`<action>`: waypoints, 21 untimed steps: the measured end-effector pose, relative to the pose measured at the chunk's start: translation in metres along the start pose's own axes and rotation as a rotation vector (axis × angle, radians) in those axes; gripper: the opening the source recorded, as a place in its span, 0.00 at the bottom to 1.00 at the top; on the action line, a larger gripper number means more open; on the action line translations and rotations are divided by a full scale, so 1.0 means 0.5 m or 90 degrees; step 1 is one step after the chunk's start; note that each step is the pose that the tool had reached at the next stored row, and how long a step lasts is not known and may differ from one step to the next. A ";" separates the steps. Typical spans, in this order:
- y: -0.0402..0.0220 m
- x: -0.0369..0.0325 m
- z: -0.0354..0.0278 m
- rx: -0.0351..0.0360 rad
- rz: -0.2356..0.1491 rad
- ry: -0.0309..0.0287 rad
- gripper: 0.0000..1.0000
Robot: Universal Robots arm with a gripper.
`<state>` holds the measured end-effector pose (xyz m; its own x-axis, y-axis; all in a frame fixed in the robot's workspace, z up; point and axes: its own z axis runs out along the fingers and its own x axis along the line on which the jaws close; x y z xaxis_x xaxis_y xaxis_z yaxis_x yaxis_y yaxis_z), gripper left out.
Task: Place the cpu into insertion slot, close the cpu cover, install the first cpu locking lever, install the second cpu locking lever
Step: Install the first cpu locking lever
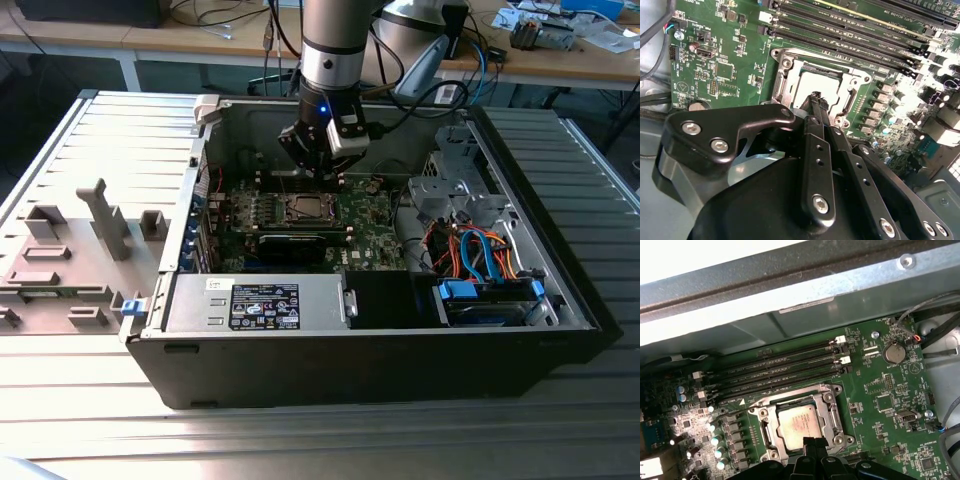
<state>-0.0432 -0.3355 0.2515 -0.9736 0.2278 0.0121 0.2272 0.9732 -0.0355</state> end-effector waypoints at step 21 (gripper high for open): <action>0.000 0.000 0.000 0.0002 -0.017 -0.0006 0.11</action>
<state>-0.0432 -0.3355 0.2515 -0.9794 0.2017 0.0121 0.2011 0.9789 -0.0355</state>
